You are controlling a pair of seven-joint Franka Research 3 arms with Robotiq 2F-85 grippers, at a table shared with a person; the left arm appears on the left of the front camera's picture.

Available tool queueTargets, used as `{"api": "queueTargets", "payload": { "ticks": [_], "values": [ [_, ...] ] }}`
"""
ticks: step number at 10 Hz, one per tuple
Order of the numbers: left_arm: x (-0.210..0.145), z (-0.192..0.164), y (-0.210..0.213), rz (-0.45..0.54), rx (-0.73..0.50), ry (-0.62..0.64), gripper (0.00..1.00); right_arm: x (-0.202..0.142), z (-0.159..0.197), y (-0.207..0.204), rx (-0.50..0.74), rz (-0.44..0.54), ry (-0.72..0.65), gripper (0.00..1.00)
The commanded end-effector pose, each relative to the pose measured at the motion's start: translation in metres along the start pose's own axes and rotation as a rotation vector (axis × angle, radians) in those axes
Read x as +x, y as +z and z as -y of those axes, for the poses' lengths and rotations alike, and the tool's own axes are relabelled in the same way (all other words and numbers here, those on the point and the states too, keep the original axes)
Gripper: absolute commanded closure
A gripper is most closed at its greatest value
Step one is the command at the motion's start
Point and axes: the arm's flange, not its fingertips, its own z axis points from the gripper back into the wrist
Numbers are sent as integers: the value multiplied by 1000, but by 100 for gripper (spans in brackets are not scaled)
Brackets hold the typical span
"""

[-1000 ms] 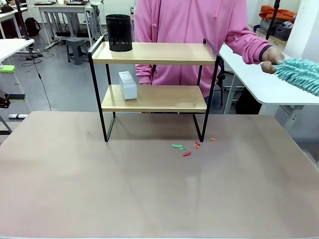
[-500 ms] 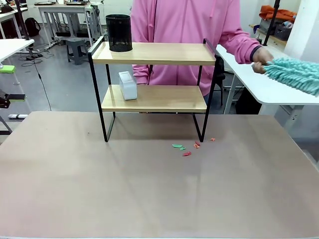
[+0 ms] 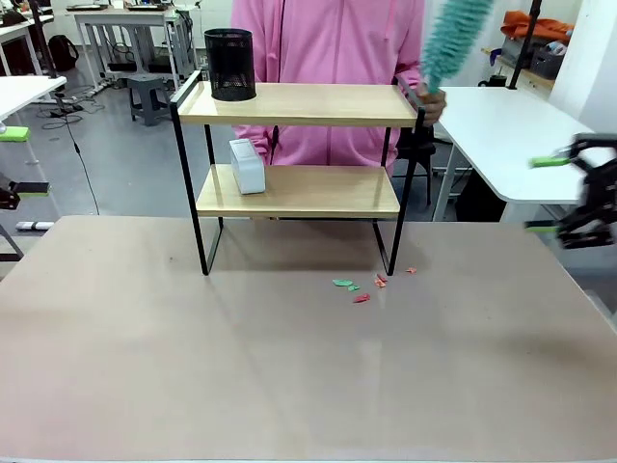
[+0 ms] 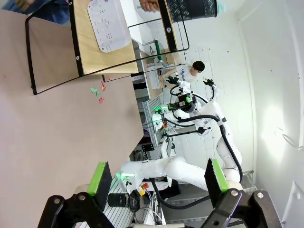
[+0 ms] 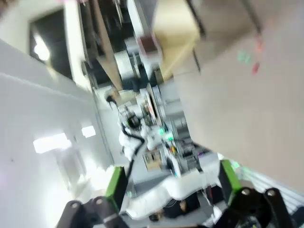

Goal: Clean the shelf.
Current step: Hand the Duster back to the human.

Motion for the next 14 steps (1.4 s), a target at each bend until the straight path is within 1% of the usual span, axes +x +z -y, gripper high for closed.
{"api": "queueTargets", "payload": {
  "ticks": [1, 2, 3, 4, 14],
  "values": [
    [-1, 1, 3, -9, -9, -17, 0, -21, 11, -69, -61, -184, 37, 0],
    [-1, 1, 3, -9, -9, -17, 0, -26, 12, -83, -65, -193, 90, 0],
    [-1, 1, 3, -9, -9, -17, 0, -22, 10, -81, -11, -133, 94, 0],
    [-1, 1, 3, -9, -9, -17, 0, -16, 1, -74, -70, -185, 29, 0],
    [-1, 1, 3, -9, -9, -17, 0, -16, 1, -74, -70, -185, 29, 0]
  ]
}}
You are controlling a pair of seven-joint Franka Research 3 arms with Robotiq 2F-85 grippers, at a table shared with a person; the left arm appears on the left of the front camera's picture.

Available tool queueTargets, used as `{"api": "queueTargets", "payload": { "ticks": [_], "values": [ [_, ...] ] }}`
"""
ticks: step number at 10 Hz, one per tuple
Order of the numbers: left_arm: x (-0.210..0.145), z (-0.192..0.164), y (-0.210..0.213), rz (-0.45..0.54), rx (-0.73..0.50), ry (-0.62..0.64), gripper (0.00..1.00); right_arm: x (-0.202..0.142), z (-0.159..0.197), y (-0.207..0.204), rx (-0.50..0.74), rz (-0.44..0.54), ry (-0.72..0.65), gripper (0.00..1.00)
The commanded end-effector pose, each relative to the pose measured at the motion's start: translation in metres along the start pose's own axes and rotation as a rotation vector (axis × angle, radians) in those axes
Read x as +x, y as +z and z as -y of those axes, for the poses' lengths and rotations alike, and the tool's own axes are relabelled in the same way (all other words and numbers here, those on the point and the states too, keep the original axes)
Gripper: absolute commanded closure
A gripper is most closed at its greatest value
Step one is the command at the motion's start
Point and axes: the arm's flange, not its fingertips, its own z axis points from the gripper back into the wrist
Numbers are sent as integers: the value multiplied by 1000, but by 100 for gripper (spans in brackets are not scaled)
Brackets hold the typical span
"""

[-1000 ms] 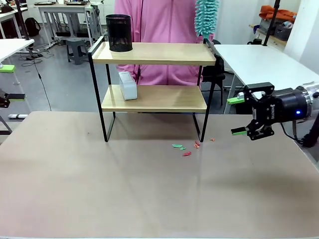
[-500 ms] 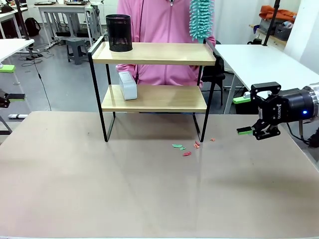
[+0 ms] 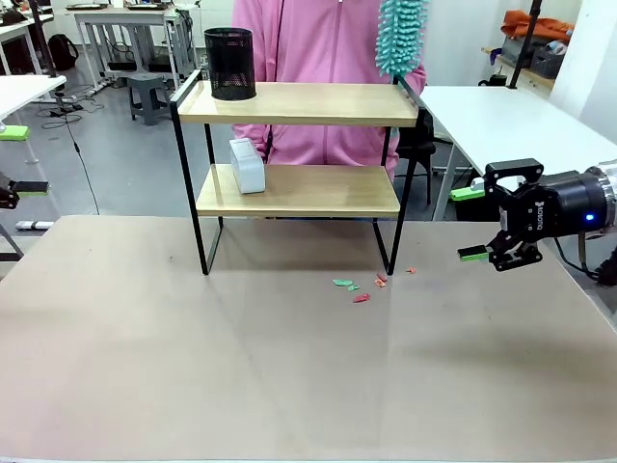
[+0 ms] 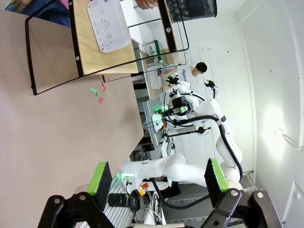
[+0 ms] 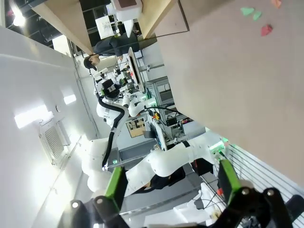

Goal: Clean the shelf.
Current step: Hand the Duster back to the human.

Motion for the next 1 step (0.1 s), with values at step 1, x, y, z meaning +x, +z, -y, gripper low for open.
{"api": "queueTargets", "payload": {
  "ticks": [1],
  "values": [
    [-1, 0, 3, -9, -9, -16, 0, -3, -3, 1, -2, -3, -13, 0]
  ]
}}
